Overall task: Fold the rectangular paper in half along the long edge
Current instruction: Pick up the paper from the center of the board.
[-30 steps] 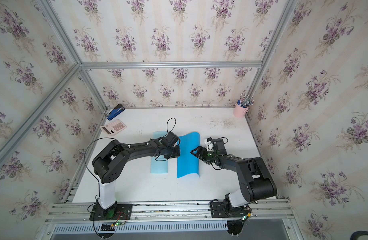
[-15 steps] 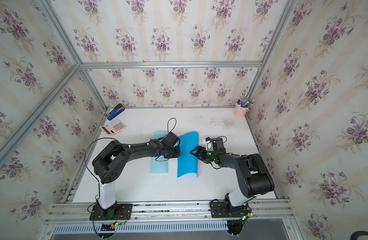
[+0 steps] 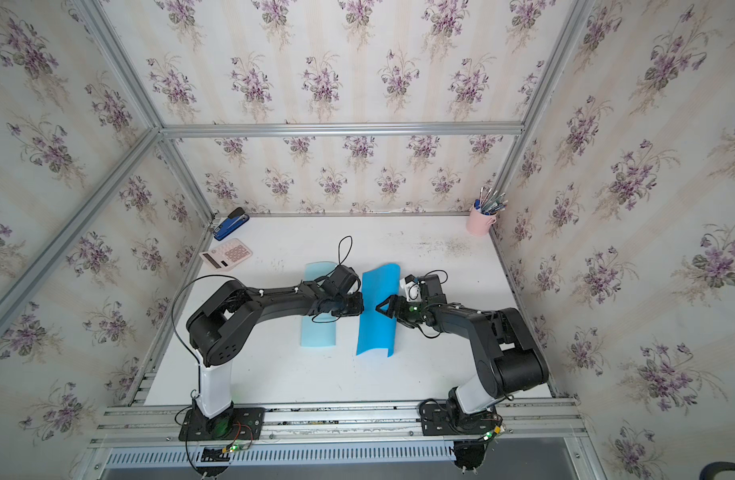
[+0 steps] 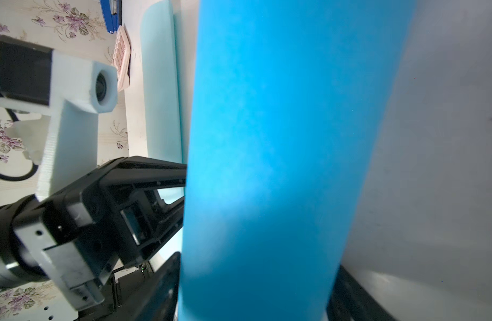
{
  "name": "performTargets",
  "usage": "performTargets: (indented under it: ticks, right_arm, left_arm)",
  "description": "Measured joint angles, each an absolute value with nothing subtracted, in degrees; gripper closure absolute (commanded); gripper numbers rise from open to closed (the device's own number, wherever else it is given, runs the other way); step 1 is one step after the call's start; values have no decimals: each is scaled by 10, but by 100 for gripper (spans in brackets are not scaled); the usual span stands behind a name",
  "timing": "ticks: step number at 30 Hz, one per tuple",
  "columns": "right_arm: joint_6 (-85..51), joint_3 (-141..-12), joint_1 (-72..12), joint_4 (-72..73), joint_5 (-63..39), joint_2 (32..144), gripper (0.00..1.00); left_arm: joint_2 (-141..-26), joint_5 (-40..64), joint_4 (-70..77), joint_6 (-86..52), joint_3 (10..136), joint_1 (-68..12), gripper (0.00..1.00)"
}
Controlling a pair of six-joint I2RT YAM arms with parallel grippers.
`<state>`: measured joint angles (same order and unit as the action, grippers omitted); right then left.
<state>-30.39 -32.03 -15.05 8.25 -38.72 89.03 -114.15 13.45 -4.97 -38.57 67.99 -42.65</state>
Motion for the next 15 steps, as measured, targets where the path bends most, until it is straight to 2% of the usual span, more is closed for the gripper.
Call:
performTargets:
  ticks: [15]
  right_arm:
    - [-285,-328,-173,81,-386,904,28]
  left_arm:
    - [-1141,178,32,-379,645,-427,87]
